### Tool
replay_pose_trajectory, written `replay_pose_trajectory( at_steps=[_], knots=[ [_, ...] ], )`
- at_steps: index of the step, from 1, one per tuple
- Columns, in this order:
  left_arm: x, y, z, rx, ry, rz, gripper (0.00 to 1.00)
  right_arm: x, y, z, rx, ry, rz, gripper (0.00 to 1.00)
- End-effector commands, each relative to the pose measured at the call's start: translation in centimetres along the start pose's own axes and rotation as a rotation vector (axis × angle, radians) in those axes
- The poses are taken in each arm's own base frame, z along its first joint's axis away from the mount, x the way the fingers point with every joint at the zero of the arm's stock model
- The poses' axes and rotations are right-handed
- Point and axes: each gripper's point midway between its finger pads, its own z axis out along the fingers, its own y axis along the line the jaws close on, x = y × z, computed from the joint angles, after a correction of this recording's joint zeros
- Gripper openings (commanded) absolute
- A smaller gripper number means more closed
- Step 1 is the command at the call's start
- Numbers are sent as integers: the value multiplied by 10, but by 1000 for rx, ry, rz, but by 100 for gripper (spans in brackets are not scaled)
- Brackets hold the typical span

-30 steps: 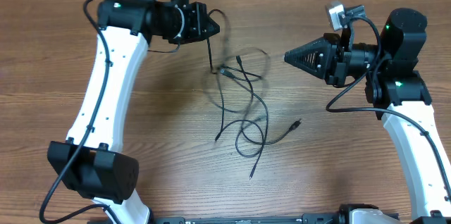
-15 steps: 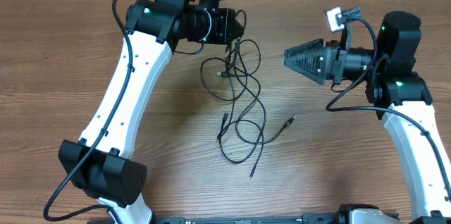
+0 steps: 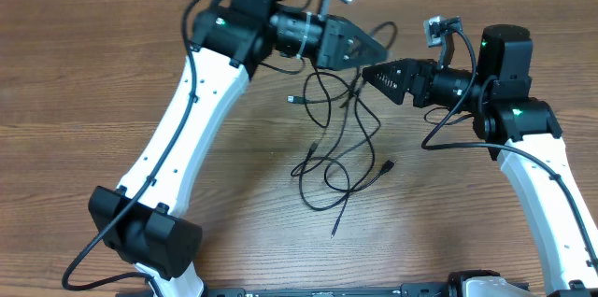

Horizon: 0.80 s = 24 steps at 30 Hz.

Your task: Untangle cables

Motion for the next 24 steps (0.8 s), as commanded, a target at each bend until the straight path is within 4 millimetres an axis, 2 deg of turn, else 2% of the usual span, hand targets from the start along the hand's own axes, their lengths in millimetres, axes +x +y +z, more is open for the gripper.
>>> replay_pose_trajectory(
  at_steps=[1,4,6,8,9,10,12,15,19,23,24],
  knots=[
    [3,-23,12,115,40,-8,4,-4,-14,4,74,-14,-10,81],
    [4,-33,17,154,54,20,4,-5,-26,6,123,-20,6,79],
    [5,-34,18,156,56,21,4,-4,-28,8,123,-17,9,73],
    [5,-34,18,156,56,20,4,-4,-29,8,123,-17,9,57],
    [5,-34,18,157,57,19,4,-5,-29,8,123,-19,3,39],
    [5,-34,18,156,57,13,4,-6,-28,8,121,-22,-2,26],
    [5,-33,18,154,56,12,4,-9,-26,8,111,-31,-38,7],
    [0,-27,10,133,34,11,4,-7,-19,8,65,-14,-125,4],
    [-12,-8,-13,75,-21,-8,4,-7,-3,1,-54,-5,-172,4],
    [-20,34,-40,-119,-102,-97,4,-9,37,-18,-320,-2,-257,4],
    [-21,58,-52,-239,-138,-142,4,-7,52,-26,-417,9,-296,4]
  ],
)
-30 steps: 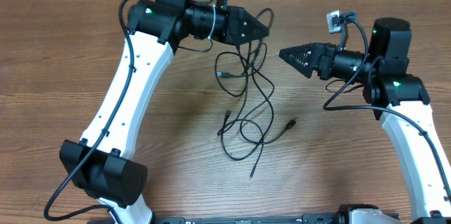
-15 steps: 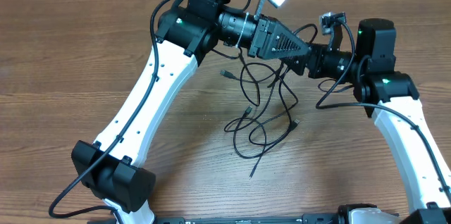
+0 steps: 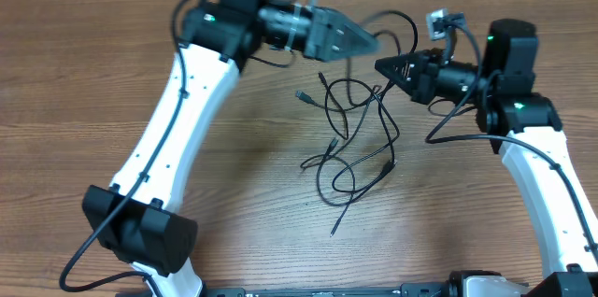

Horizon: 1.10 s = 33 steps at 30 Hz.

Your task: Untangle cables

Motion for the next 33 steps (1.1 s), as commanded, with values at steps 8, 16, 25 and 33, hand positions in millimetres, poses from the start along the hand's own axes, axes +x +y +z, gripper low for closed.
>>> replay_pose_trajectory(
  at_steps=[8,16,25,33],
  knots=[
    [-5,113,-56,-628,-152,-181,4,-1,68,-21,-405,33,-144,4],
    [4,135,-65,-780,-145,-210,4,0,81,-27,-481,41,-192,4],
    [-23,133,-62,-776,-209,-82,4,5,85,-22,-498,62,-161,4],
    [9,171,-34,-854,28,104,4,4,87,-22,-501,58,-186,4]
  ],
)
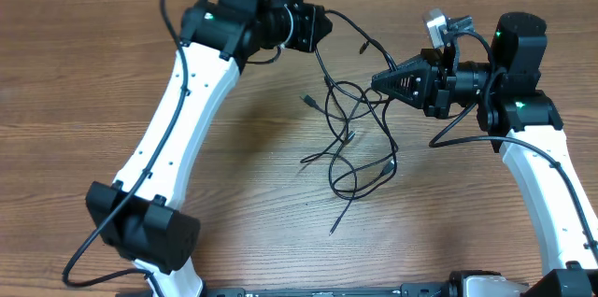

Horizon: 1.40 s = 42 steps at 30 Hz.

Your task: Untangle cables

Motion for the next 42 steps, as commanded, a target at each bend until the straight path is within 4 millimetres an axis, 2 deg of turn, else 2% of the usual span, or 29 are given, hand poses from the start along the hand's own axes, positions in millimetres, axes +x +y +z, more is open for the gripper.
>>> replay_pose_trajectory(
  at_steps=[1,4,9,14,19,23,27,35,42],
  knots=[
    [26,31,36,-96,111,82,4,-2,15,1,-64,13,-39,4],
    [45,35,58,-79,182,60,4,-3,16,1,-64,12,-50,4],
    [67,22,89,59,255,27,4,-3,16,1,-64,12,-51,4],
    [78,6,99,191,292,7,4,-3,15,0,-60,11,-51,4],
    [82,-26,87,400,294,79,4,-6,5,0,-3,-2,-47,4],
    [80,-69,62,712,231,205,4,-7,5,-2,-2,-4,-61,4],
    [73,-90,44,887,145,284,4,-8,12,-2,-40,4,-92,4],
    [52,-115,13,1129,4,366,4,-7,13,-2,-45,5,-87,4],
    [50,-115,13,1130,-13,393,4,-6,13,-2,-45,5,-77,4]
  ],
)
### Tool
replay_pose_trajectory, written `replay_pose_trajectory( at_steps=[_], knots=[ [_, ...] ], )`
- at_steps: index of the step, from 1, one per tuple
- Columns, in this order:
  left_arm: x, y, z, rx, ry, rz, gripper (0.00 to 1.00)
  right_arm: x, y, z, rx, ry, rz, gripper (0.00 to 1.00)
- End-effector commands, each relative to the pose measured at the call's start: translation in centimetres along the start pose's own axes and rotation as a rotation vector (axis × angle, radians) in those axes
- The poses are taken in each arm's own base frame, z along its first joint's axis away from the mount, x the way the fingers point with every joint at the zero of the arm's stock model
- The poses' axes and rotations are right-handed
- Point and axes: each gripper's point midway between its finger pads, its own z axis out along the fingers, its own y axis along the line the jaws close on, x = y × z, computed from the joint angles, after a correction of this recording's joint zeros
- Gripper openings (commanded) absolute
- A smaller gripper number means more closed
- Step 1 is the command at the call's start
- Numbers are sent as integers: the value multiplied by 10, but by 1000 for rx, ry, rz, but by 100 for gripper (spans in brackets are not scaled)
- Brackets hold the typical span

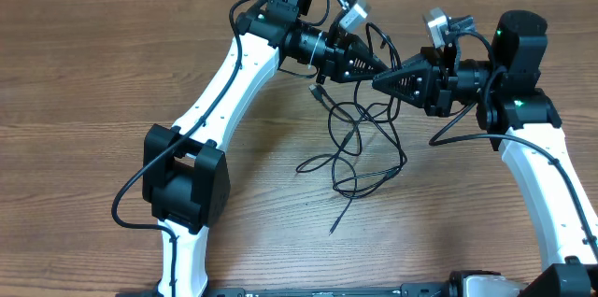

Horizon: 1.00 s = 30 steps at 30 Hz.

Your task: Untangle cables

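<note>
A tangle of thin black cables [360, 143] lies in loops at the middle of the table, with strands rising to both grippers. My left gripper [370, 65] reaches in from the upper left, its fingers drawn to a point on a strand. My right gripper [377, 81] comes from the right, also shut on a strand, and its tip almost touches the left one. One plug end [318, 92] hangs just below the left gripper. A loose cable end [334, 230] trails toward the front.
The wooden table [84, 101] carries nothing else. The arms' own black supply cables loop at the left wrist [252, 3] and beside the right arm [448, 129]. The arm bases stand at the front edge.
My left gripper has moved right and down from the upper middle to meet the right gripper's tip. The right gripper has stayed in place. The cable loops have sagged and spread lower.
First both grippers faced each other above the tangle with strands between them. Then the left gripper stood further left and higher and the strands were stretched out. By the last earlier moment it had drawn back left with a strand. Now it is tip to tip with the right.
</note>
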Motion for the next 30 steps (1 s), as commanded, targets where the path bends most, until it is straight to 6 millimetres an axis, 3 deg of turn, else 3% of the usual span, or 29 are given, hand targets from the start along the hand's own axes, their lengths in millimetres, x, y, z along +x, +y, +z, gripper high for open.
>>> replay_pose_trajectory(
  at_steps=[1,4,7,9,11,17,24,30],
  knots=[
    [-5,-7,-2,52,-24,33,4,-6,12,-1,-18,2,-39,4],
    [2,13,-6,-63,12,-8,4,-5,12,-1,-20,3,-38,4],
    [19,59,-20,-351,82,-182,4,-5,14,-1,-30,5,-38,4],
    [31,93,-41,-594,92,-352,4,-5,14,-1,-30,5,-38,4],
    [33,104,-49,-672,81,-394,4,-5,14,-1,-30,5,-37,4],
    [10,111,-50,-683,28,-288,4,-4,15,1,-37,9,-2,4],
    [-13,110,-34,-652,-6,-149,4,-2,20,9,-59,23,10,4],
    [-12,82,-2,-459,64,68,4,-2,20,9,-60,24,10,4]
  ],
)
